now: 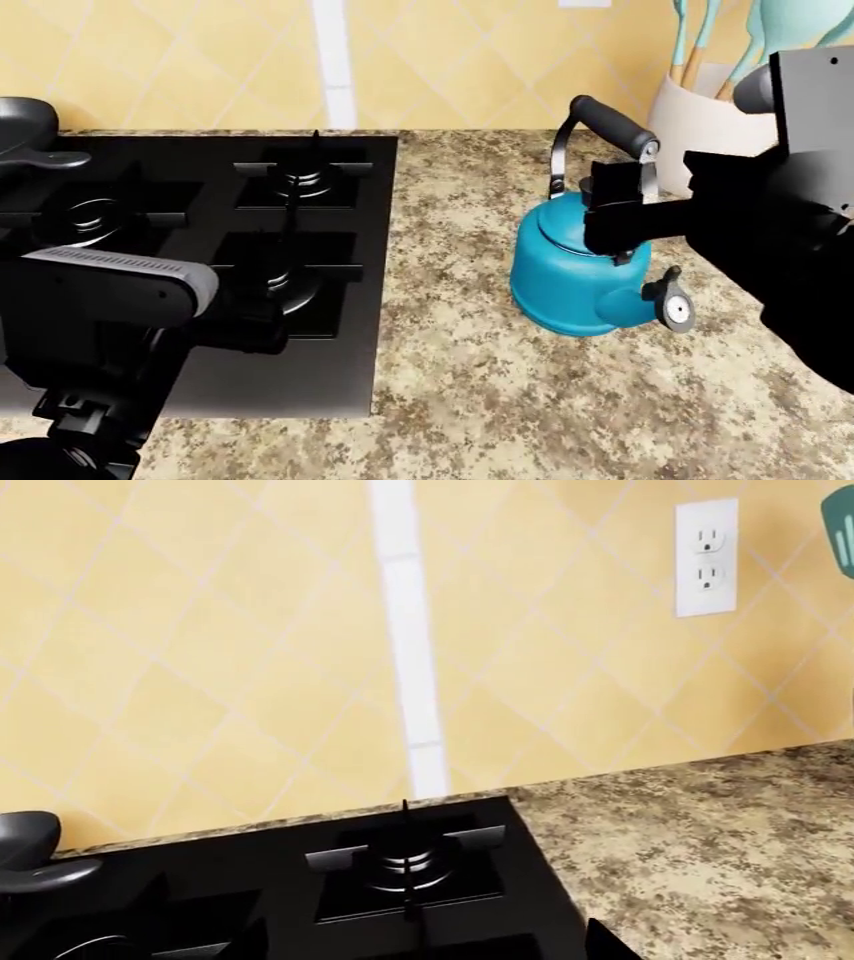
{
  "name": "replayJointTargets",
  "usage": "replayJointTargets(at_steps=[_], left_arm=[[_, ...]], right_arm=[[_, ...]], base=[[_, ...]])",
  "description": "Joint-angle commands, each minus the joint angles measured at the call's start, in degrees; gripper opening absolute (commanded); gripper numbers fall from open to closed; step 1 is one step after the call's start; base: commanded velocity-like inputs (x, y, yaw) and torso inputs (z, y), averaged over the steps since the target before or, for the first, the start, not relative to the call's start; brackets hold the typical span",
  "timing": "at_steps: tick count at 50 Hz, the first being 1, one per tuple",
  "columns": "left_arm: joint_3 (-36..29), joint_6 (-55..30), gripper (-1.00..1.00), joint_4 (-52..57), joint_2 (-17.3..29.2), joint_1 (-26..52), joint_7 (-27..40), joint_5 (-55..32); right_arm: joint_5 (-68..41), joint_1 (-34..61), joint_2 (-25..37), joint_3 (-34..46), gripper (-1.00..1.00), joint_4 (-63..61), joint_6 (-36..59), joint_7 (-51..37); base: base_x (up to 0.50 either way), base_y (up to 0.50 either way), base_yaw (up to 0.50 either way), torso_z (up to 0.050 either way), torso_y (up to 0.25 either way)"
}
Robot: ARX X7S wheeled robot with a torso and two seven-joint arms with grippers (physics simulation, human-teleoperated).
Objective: Pick the kettle from the counter and place it on a stove burner. Then turn the burner on.
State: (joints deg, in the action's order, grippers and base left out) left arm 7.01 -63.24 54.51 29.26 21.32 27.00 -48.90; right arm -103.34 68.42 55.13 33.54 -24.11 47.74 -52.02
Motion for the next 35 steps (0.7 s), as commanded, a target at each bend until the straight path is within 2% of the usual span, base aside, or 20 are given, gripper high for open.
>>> replayJointTargets(at_steps=[1, 11, 12, 35], left_arm=[[-0.7, 1.4, 1.00, -0.5, 0.4, -0.6, -0.1, 0.6], [-1.2, 1.9, 1.00, -0.7, 0.8, -0.7, 0.1, 0.7], [-1.2, 1.9, 1.00, -0.8, 0.9, -0.7, 0.1, 0.6], [-1.6, 2.8, 1.00, -1.0, 1.6, -1.1, 0.6, 0.2]], right_arm=[[3.0, 1.1, -2.3, 2.3, 1.00, 4.3, 2.4, 3.7], [4.9, 1.2, -2.1, 2.8, 1.00, 3.9, 2.8, 3.7], [5.2, 1.2, -2.0, 2.9, -1.00, 3.7, 2.9, 3.9], [8.0, 1.1, 0.2, 1.2, -1.00, 1.3, 1.1, 3.5]], base=[[0.00, 0.00, 0.00, 0.000, 0.000], [0.00, 0.00, 0.00, 0.000, 0.000], [0.00, 0.00, 0.00, 0.000, 0.000], [0.00, 0.00, 0.00, 0.000, 0.000]])
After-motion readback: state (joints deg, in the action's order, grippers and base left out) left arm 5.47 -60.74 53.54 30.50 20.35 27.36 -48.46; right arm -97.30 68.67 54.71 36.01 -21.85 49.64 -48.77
